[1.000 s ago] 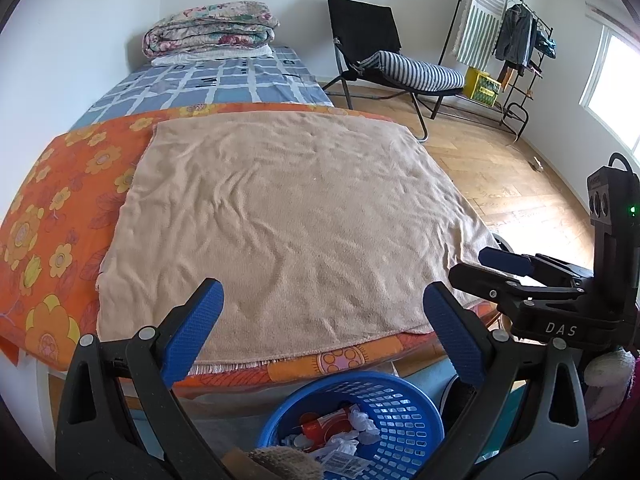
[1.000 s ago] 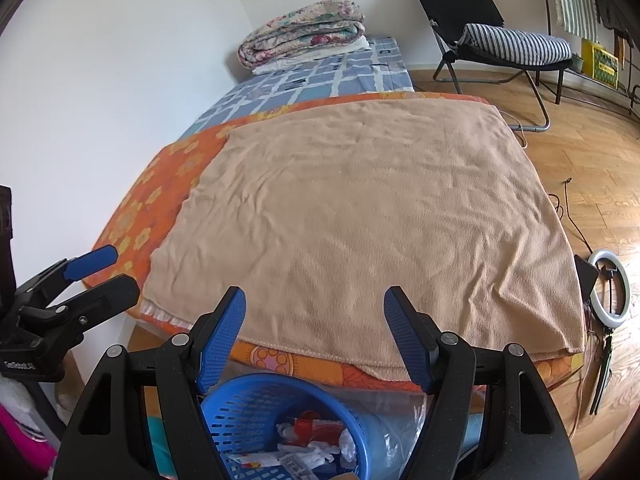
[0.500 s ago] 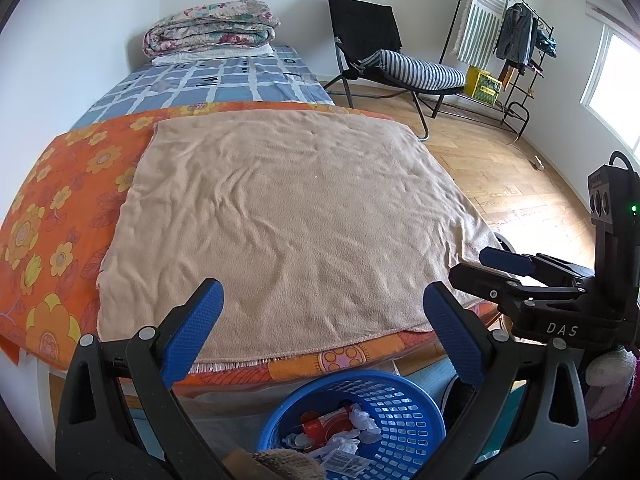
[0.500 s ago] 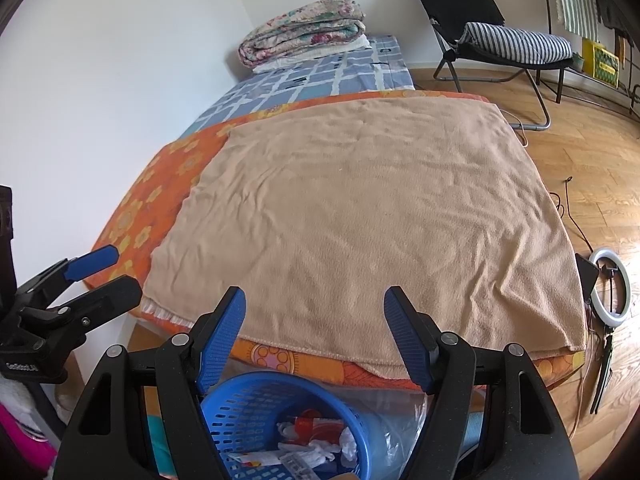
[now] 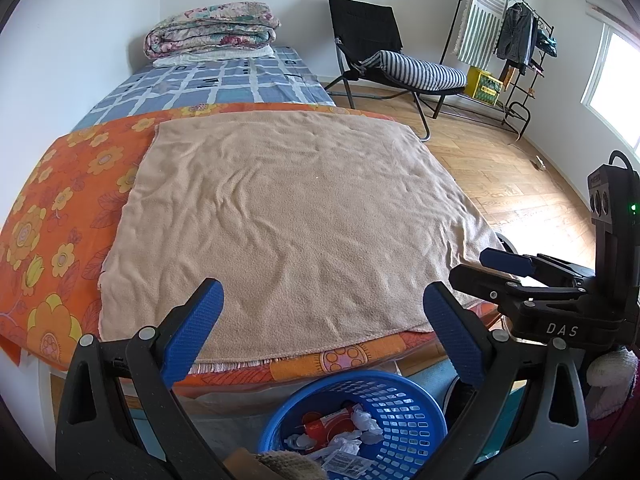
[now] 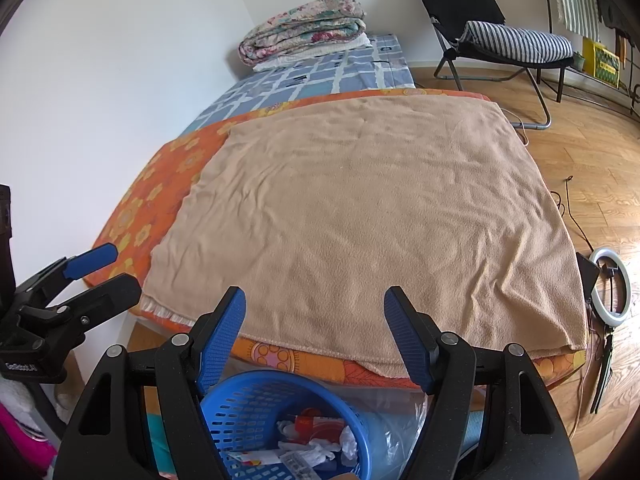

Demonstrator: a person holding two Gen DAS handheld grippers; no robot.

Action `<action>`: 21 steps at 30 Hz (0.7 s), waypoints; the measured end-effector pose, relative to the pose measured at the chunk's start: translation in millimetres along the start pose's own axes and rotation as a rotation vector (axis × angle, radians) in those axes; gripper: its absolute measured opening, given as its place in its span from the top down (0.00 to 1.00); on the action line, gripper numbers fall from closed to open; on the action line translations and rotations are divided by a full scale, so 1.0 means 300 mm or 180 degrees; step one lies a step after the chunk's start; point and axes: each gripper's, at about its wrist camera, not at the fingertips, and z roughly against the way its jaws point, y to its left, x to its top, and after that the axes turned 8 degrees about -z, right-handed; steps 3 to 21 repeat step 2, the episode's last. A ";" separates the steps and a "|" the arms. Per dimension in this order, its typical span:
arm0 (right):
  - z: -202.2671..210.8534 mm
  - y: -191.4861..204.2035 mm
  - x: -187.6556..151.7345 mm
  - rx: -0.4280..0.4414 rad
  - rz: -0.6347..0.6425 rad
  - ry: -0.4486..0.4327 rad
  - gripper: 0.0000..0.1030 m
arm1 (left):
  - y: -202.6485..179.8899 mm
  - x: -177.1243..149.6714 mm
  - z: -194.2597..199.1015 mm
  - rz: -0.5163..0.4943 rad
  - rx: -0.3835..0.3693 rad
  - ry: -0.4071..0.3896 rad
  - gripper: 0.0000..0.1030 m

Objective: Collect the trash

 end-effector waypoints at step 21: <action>-0.001 0.001 -0.001 -0.0002 0.0003 0.0004 0.31 | 0.009 -0.006 0.003 -0.0006 0.0009 0.0004 0.01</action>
